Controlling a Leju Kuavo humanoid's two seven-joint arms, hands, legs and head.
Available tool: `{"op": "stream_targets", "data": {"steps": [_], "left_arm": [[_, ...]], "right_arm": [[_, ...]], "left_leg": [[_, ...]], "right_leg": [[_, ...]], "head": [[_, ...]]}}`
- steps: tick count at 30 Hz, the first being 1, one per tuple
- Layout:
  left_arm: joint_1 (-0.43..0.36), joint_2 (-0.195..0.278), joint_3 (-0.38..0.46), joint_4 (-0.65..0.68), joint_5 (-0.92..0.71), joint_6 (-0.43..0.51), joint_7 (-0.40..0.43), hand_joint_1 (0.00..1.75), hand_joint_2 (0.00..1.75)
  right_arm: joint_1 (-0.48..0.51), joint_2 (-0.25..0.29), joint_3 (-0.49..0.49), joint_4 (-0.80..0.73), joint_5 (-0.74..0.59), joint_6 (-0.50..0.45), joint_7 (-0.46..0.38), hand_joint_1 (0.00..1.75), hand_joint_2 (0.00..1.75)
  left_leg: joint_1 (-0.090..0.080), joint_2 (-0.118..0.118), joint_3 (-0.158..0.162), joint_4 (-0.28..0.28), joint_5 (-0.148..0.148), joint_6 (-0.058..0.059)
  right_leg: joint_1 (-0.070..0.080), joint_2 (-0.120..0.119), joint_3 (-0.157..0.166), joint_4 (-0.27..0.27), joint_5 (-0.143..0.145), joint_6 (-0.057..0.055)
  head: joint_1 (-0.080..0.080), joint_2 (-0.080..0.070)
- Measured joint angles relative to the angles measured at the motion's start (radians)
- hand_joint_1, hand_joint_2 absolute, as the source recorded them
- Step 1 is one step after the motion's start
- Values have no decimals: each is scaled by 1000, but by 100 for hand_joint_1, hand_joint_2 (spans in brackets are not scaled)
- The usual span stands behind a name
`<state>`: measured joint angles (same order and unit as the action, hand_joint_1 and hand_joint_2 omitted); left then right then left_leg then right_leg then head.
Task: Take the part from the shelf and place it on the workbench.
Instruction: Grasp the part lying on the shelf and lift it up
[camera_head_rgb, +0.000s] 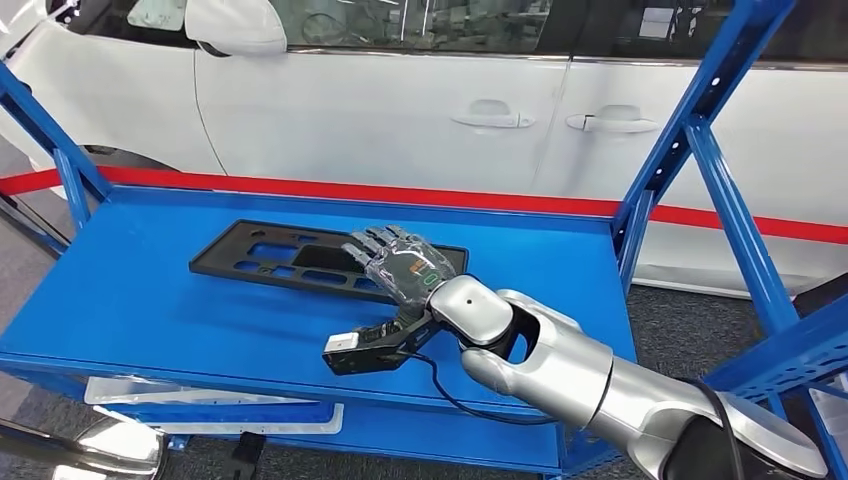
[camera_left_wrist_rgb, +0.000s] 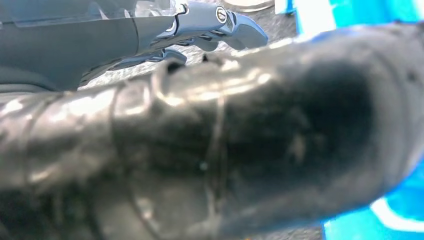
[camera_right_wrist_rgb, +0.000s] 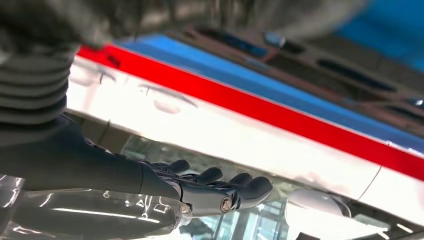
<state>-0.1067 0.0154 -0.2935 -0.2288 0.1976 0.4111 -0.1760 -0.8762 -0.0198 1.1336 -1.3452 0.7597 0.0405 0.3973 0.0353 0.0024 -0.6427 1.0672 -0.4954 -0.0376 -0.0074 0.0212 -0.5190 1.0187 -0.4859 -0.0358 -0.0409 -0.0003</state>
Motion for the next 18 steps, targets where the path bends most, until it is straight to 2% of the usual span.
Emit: {"op": "stream_targets", "data": {"steps": [1, 2, 5, 6, 7, 9, 10, 11, 12, 14, 15, 16, 18], "left_arm": [[-1, -1, -2, 0, -2, 5, 8, 0, 0], [-1, -2, -6, 0, -4, 6, 18, 0, 0], [-7, -5, -18, 0, -18, -24, 58, 0, 0], [-10, -6, -22, 0, -23, -42, 71, 0, 0], [-13, -6, -28, 0, -28, -62, 83, 0, 0], [-13, -5, -39, 0, -29, -92, 96, 0, 0], [-11, -4, -43, 0, -26, -101, 101, 0, 0], [-7, -4, -46, 0, -23, -105, 105, 0, 0], [-3, -4, -47, 0, -20, -106, 108, 0, 0], [2, -5, -50, 0, -12, -106, 112, 0, 0], [2, -5, -52, 0, -8, -106, 113, 0, 0], [2, -5, -54, 0, -4, -107, 112, 0, 0], [1, -5, -56, 0, 3, -110, 110, 0, 0]], "right_arm": [[-2, 1, 0, 3, 4, 1, 0, 0, 175], [-5, 3, 1, 6, 6, 2, 1, 0, 175], [-21, 10, 1, 18, -1, 3, 0, 0, 175], [-28, 12, 1, 24, -5, 1, 0, 0, 175], [-34, 13, 1, 32, -8, -2, 0, 0, 175], [-38, 14, 1, 49, -12, -9, -1, 0, 175], [-35, 14, 1, 57, -13, -12, -2, 0, 175], [-32, 14, 1, 65, -14, -15, -2, 0, 175], [-30, 13, 1, 72, -14, -17, -3, 0, 175], [-30, 13, 1, 83, -14, -19, -2, 0, 175], [-30, 13, 1, 87, -14, -20, -3, 0, 175], [-31, 13, 1, 89, -14, -21, -3, 0, 175], [-30, 14, 1, 93, -13, -23, -3, 0, 175]], "left_leg": [[-1, 3, -2, -28, 49, 3], [-3, 4, -5, -36, 74, 11], [-8, 2, -5, -27, 74, 34], [-7, 1, -3, -29, 73, 39], [-7, 0, -2, -30, 70, 45], [-9, -1, 2, -30, 63, 55], [-11, -2, 6, -30, 58, 58], [-13, -4, 11, -30, 53, 60], [-15, -5, 18, -30, 48, 60], [-18, -8, 32, -32, 38, 59], [-20, -9, 37, -32, 35, 56], [-21, -10, 38, -34, 33, 53], [-23, -11, 39, -42, 34, 44]], "right_leg": [[2, 1, 3, 10, -14, 8], [3, 3, 4, 16, -25, 15], [-1, 0, -1, 33, -52, 35], [-2, -4, -13, 59, -67, 39], [-3, -8, -39, 106, -88, 42], [-3, -11, -118, 235, -128, 47], [-3, -11, -155, 283, -131, 48], [-2, -11, -177, 297, -113, 46], [-1, -11, -181, 272, -76, 42], [6, -11, -151, 155, 14, 27], [10, -11, -132, 98, 41, 19], [13, -12, -117, 60, 50, 14], [16, -12, -104, 32, 43, 8]], "head": [[0, 0], [0, 0], [2, 0], [3, 0], [5, 0], [6, 0], [6, 0], [6, 0], [6, 0], [6, 0], [5, 0], [5, 0], [6, 0]]}}
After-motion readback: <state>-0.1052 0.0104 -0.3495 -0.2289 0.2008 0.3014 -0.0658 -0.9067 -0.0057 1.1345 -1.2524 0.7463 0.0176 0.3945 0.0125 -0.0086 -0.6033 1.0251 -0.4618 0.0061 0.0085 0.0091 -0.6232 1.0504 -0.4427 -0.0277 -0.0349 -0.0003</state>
